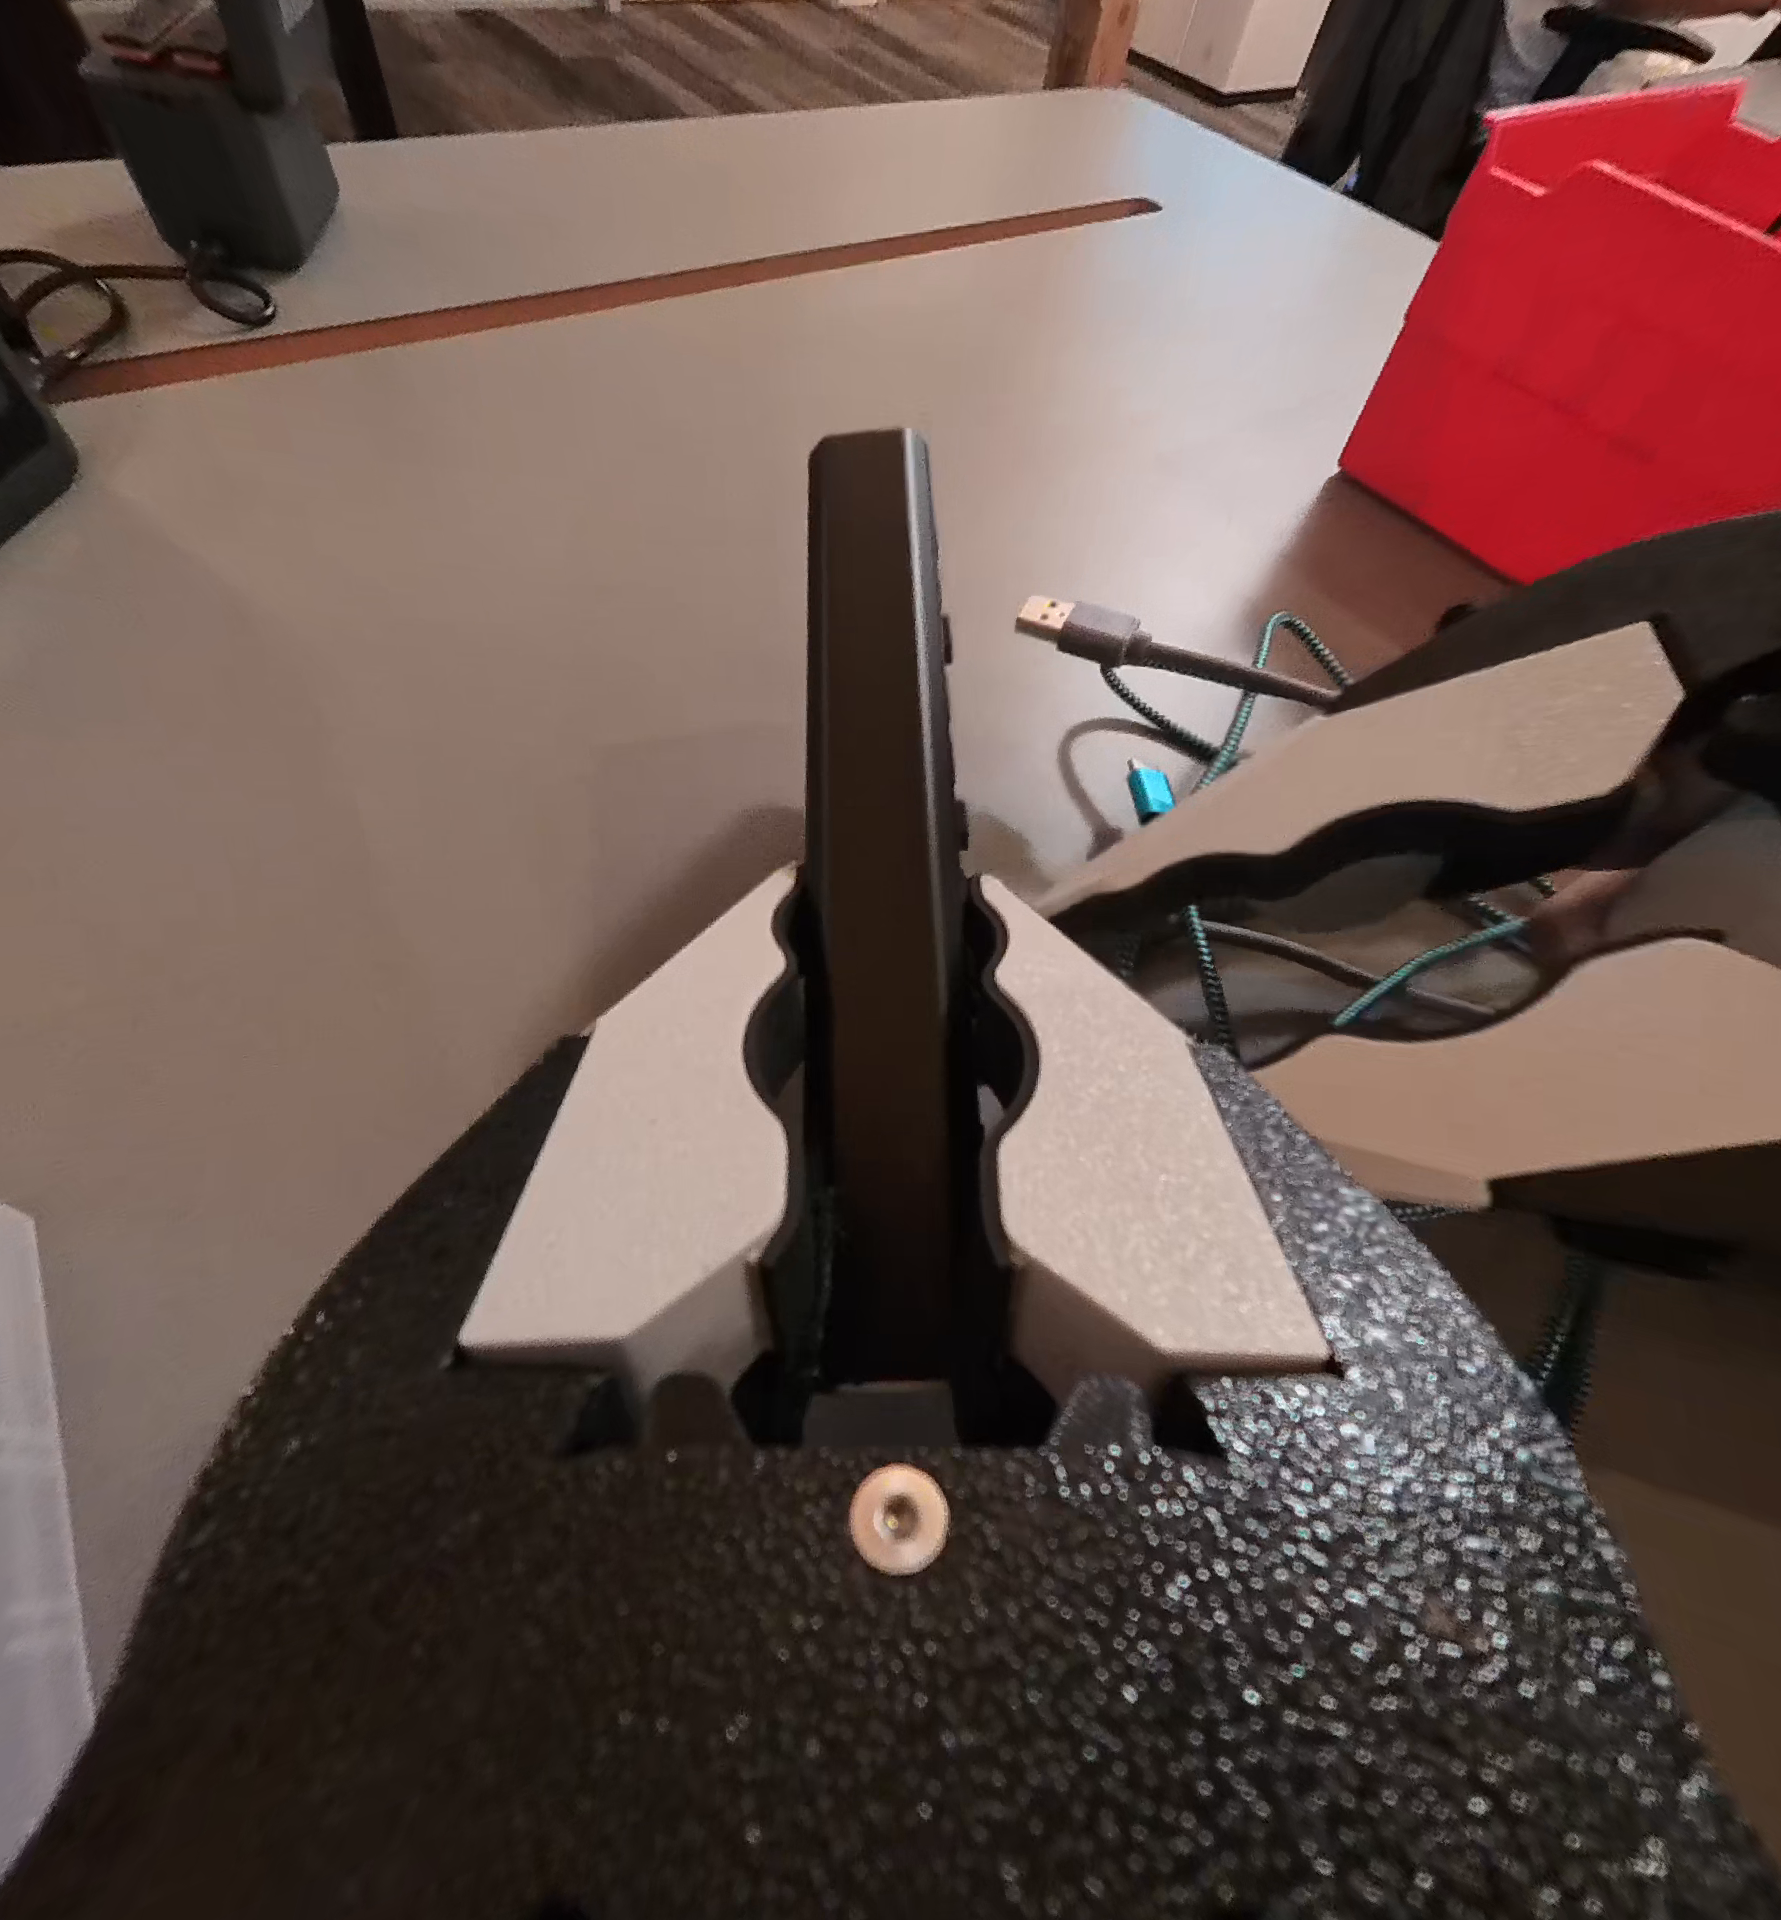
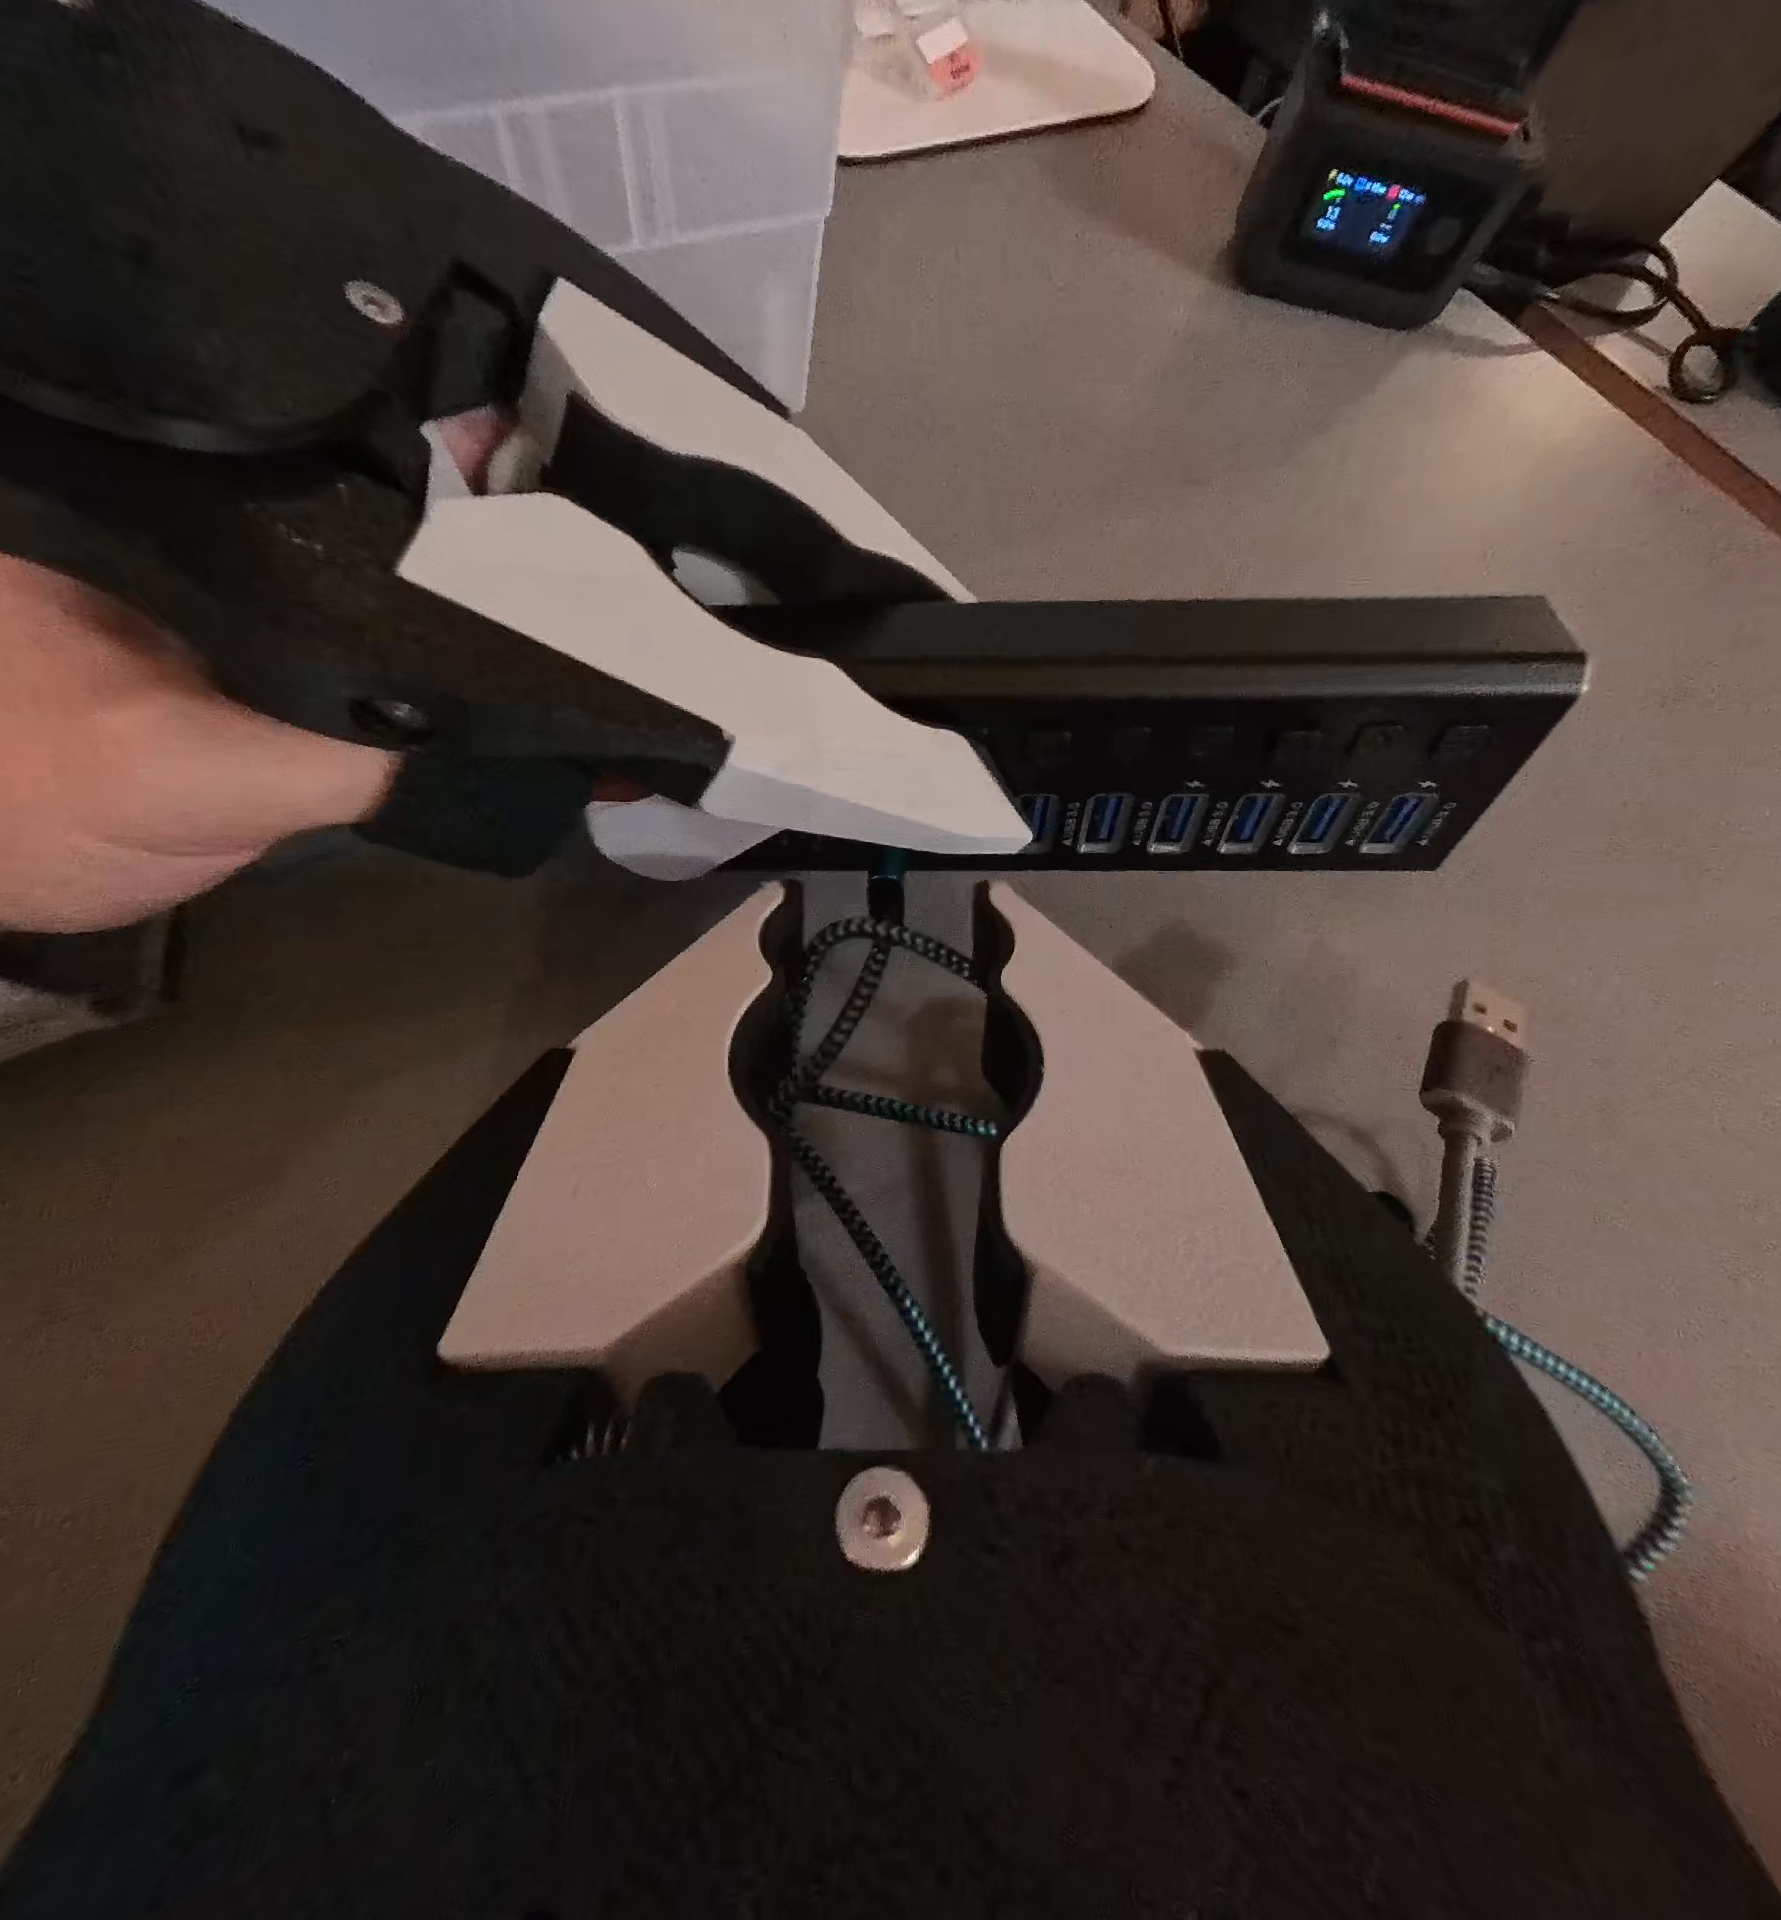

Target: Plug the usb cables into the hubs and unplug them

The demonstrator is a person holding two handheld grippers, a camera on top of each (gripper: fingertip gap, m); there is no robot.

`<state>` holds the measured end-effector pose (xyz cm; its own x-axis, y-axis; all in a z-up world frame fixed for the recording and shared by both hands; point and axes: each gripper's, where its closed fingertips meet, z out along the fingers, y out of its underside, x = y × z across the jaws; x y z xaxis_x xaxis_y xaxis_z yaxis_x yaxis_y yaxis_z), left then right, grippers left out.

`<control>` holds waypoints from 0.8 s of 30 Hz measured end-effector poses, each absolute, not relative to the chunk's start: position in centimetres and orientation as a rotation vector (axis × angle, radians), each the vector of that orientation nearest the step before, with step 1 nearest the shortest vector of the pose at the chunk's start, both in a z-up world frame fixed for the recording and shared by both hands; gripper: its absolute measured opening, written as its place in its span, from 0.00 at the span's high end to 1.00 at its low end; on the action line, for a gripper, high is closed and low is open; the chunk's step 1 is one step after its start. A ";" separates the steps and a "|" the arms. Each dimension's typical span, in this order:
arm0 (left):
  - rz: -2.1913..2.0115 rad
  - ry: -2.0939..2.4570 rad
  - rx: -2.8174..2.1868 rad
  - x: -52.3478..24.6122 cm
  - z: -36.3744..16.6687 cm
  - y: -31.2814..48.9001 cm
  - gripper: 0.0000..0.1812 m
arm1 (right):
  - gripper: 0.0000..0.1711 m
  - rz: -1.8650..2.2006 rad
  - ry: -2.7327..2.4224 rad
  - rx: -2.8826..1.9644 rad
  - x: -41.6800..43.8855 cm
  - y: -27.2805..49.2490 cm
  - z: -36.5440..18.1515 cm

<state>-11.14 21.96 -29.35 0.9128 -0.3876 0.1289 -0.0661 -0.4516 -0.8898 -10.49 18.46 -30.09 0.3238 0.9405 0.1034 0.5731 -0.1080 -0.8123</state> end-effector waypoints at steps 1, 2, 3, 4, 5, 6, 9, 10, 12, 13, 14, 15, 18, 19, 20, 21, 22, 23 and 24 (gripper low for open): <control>-0.371 0.322 -2.028 -11.2 -29.5 22.0 0.85 | 0.83 0.592 -1.365 -1.783 -10.5 18.1 -30.1; -0.365 0.315 -2.036 -11.3 -29.6 22.1 0.85 | 0.84 0.591 -1.375 -1.772 -10.6 17.9 -30.1; -0.367 0.314 -2.043 -11.3 -29.7 22.1 0.85 | 0.85 0.557 -1.385 -1.761 -10.6 18.0 -30.2; -0.369 0.319 -2.051 -11.3 -29.8 22.1 0.85 | 0.85 0.508 -1.401 -1.750 -10.5 18.1 -30.4; -0.362 0.327 -2.058 -11.2 -30.0 22.1 0.85 | 0.86 0.458 -1.412 -1.744 -10.5 18.3 -30.5; -0.351 0.338 -2.064 -11.1 -30.1 22.1 0.85 | 0.86 0.416 -1.418 -1.745 -10.4 18.5 -30.7; -0.297 0.388 -2.087 -10.8 -30.6 22.1 0.85 | 0.92 0.365 -1.440 -1.747 -10.4 18.7 -31.4; -0.270 0.410 -2.096 -10.7 -30.9 22.0 0.85 | 0.96 0.367 -1.449 -1.754 -10.4 18.6 -31.7; -0.217 0.436 -2.088 -10.6 -30.9 22.0 0.85 | 0.96 0.390 -1.443 -1.761 -10.3 18.6 -32.0; -0.206 0.441 -2.086 -10.6 -30.9 22.0 0.85 | 0.96 0.405 -1.436 -1.764 -10.3 18.6 -32.0; -0.206 0.441 -2.085 -10.6 -30.9 22.0 0.85 | 0.96 0.410 -1.430 -1.759 -10.3 18.6 -32.0; -0.211 0.441 -2.086 -10.6 -30.9 22.0 0.85 | 0.96 0.414 -1.425 -1.752 -10.3 18.6 -32.0; -0.204 0.449 -2.073 -10.6 -30.7 21.8 0.85 | 0.96 0.423 -1.421 -1.744 -10.3 18.6 -32.0; -0.205 0.451 -2.054 -10.5 -30.4 21.7 0.84 | 0.96 0.419 -1.422 -1.742 -10.3 18.6 -32.0; -0.217 0.447 -2.026 -10.5 -29.9 21.5 0.85 | 0.96 0.412 -1.424 -1.740 -10.3 18.6 -32.0; -0.243 0.443 -2.000 -10.5 -29.5 21.3 0.84 | 0.96 0.403 -1.424 -1.735 -10.3 18.6 -32.0; -0.279 0.427 -1.983 -10.5 -29.1 21.0 0.83 | 0.96 0.390 -1.424 -1.727 -10.2 18.7 -32.0; -0.316 0.406 -1.974 -10.7 -28.8 20.8 0.81 | 0.96 0.375 -1.425 -1.717 -10.2 18.7 -32.0; -0.343 0.378 -1.972 -11.0 -28.6 20.5 0.77 | 0.96 0.362 -1.427 -1.707 -10.2 18.7 -31.9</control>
<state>-10.99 20.49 -28.64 0.9092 -0.4103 0.0705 -0.1099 -0.4000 -0.9099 -10.24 18.72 -31.94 0.3039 0.9067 0.2925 0.6579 0.0223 -0.7528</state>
